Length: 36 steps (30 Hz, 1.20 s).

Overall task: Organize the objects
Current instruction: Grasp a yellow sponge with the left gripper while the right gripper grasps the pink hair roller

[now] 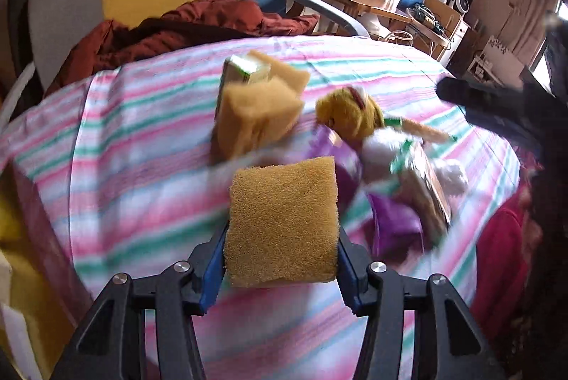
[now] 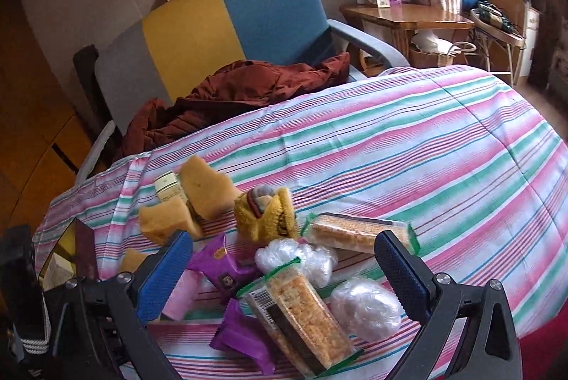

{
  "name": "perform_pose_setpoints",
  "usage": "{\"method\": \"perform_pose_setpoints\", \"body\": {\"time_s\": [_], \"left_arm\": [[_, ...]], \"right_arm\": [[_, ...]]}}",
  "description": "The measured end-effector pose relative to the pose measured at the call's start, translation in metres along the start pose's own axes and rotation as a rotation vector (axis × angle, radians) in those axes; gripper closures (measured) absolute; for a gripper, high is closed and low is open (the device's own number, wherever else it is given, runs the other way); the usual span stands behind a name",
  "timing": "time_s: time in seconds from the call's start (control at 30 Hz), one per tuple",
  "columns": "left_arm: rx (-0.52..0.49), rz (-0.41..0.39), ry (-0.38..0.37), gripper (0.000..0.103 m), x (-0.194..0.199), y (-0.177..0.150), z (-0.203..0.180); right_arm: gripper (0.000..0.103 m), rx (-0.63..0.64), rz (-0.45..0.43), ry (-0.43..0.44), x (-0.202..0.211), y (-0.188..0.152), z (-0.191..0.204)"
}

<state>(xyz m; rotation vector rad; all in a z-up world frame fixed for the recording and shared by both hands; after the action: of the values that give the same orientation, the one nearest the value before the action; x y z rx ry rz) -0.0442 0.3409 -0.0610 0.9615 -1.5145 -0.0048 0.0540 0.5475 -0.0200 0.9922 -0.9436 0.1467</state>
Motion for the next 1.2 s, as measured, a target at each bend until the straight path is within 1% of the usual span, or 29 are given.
{"method": "perform_pose_setpoints", "body": {"time_s": [0.1,0.17,0.23,0.33,0.4,0.47,0.53,0.57,0.67,0.73,0.83,0.93,1.03,1.2], "left_arm": [[0.005,-0.016,-0.015,0.049,0.015,-0.020,0.003],[0.021,-0.024,-0.041,0.049,0.023,-0.030,0.005],[0.035,-0.024,-0.053,0.049,0.029,-0.039,0.008],[0.062,-0.029,-0.072,0.049,0.037,-0.050,0.013],[0.076,-0.047,-0.083,0.049,0.046,-0.056,0.016],[0.086,-0.080,-0.096,0.049,0.060,-0.059,0.018],[0.099,-0.103,-0.079,0.049,0.069,-0.059,0.022],[0.115,-0.116,-0.082,0.049,0.073,-0.059,0.027],[0.166,-0.132,-0.092,0.049,0.081,-0.064,0.041],[0.193,-0.136,-0.097,0.049,0.083,-0.068,0.048],[0.238,-0.141,-0.112,0.049,0.086,-0.072,0.059],[0.286,-0.144,-0.144,0.049,0.087,-0.075,0.068],[0.317,-0.141,-0.167,0.049,0.086,-0.076,0.074],[0.313,-0.136,-0.168,0.049,0.086,-0.076,0.073]], "right_arm": [[0.000,0.035,0.014,0.066,0.000,-0.003,0.010],[0.000,0.068,0.043,0.130,-0.003,-0.006,0.020],[0.000,0.113,0.068,0.166,-0.005,-0.010,0.032],[0.001,0.211,0.112,0.229,-0.009,-0.020,0.053],[0.001,0.311,0.144,0.270,-0.011,-0.031,0.072],[0.001,0.405,0.201,0.346,-0.012,-0.045,0.091],[0.001,0.486,0.259,0.423,-0.012,-0.059,0.105],[0.002,0.526,0.287,0.455,-0.012,-0.067,0.112],[0.001,0.594,0.334,0.512,-0.010,-0.080,0.122],[0.001,0.609,0.335,0.510,-0.010,-0.084,0.124],[0.001,0.623,0.366,0.528,-0.013,-0.092,0.127],[0.001,0.743,0.396,0.531,-0.012,-0.111,0.148],[0.001,0.859,0.365,0.463,-0.013,-0.128,0.168],[0.001,0.903,0.343,0.463,-0.016,-0.138,0.182]]}}
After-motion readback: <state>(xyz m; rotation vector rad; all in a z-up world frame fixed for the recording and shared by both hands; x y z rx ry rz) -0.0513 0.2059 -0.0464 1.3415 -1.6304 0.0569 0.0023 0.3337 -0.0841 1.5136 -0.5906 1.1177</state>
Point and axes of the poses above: each gripper's, at about its wrist camera, not at the fingertips, and x roughly against the way its jaws point, z to its left, y to its top, the point moved 1 cm from there along -x, roughly the way its jaws point, and after that the axes turned 5 degrees about -y, right-handed, at the moved point
